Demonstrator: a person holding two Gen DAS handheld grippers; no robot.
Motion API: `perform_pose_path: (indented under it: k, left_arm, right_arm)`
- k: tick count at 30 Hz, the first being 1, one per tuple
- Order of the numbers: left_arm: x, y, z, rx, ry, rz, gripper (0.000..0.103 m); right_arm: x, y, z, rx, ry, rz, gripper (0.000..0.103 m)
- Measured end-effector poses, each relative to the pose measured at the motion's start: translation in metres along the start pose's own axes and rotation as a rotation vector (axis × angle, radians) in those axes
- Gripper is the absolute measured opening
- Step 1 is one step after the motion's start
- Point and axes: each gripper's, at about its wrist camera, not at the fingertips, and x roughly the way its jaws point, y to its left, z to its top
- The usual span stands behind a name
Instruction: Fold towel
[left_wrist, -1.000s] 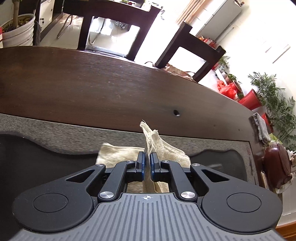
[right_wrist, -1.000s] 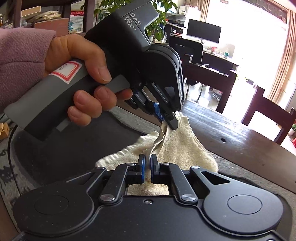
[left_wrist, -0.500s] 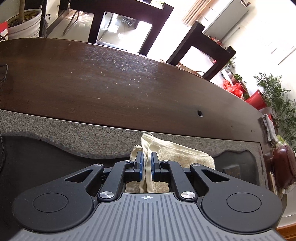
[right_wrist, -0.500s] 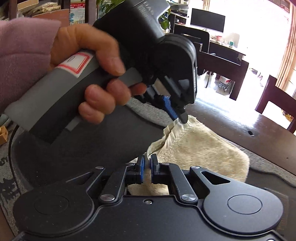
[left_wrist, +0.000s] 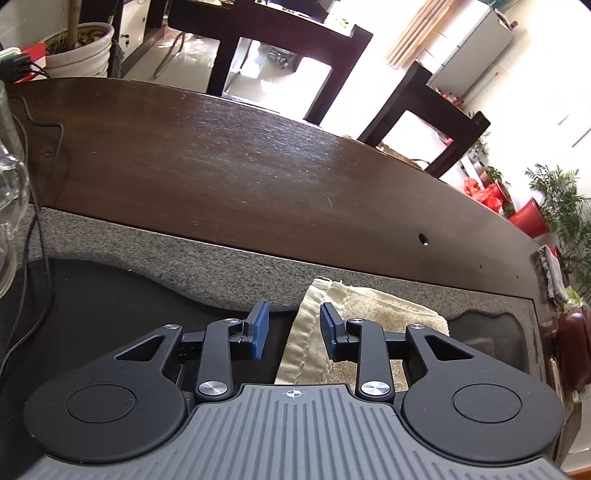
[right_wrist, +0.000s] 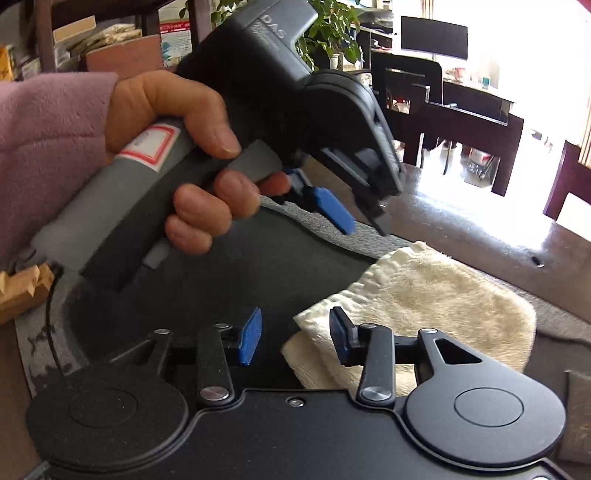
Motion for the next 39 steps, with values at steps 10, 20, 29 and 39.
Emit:
perform_pose_path:
  k: [10, 20, 29, 39]
  left_arm:
    - [-0.010, 0.002, -0.027, -0.013, 0.016, 0.016, 0.032]
    - [-0.018, 0.010, -0.053, -0.043, 0.034, 0.053, 0.032]
    - [-0.017, 0.014, -0.074, -0.068, 0.056, 0.084, 0.032]
    - [-0.011, 0.007, -0.081, -0.076, 0.075, 0.079, 0.033]
  right_arm:
    - [-0.015, -0.016, -0.019, -0.015, 0.057, -0.056, 0.047]
    - [-0.016, -0.021, -0.040, -0.020, 0.127, -0.073, 0.049]
    - [-0.022, -0.030, -0.053, 0.029, 0.156, -0.099, 0.049]
    - [-0.026, -0.036, -0.057, 0.030, 0.177, -0.160, 0.049]
